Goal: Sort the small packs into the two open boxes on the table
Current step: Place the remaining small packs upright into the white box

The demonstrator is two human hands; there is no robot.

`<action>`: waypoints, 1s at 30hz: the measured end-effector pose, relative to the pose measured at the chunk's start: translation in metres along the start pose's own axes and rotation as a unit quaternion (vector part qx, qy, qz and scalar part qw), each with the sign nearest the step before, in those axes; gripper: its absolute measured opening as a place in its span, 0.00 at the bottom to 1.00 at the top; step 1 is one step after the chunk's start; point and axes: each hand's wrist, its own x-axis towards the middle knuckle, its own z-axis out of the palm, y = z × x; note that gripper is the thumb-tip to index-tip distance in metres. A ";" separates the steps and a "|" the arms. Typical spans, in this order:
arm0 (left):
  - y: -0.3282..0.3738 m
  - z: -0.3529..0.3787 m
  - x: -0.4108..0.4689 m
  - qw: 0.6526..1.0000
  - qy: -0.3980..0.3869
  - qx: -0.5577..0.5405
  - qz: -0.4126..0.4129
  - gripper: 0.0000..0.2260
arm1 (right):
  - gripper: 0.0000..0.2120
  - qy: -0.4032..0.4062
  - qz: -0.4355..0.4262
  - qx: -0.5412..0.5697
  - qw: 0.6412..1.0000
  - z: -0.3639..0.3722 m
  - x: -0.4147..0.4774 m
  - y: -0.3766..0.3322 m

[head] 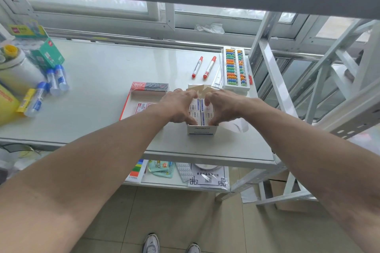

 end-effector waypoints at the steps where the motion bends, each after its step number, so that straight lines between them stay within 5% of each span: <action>1: -0.001 0.000 0.001 1.000 -0.001 0.000 -0.002 0.41 | 0.30 0.001 0.001 0.003 1.000 0.000 0.001 0.000; 19: 0.000 -0.003 0.002 1.000 0.001 -0.001 0.009 0.39 | 0.29 0.005 0.022 0.057 0.998 0.003 0.003 0.005; 26: -0.031 -0.047 -0.033 0.978 0.125 -0.168 -0.008 0.14 | 0.11 0.169 0.041 0.154 0.973 -0.002 -0.028 0.006; 30: -0.079 -0.040 -0.077 0.972 0.172 -0.149 -0.057 0.08 | 0.13 0.183 0.031 0.164 0.969 0.022 -0.058 -0.005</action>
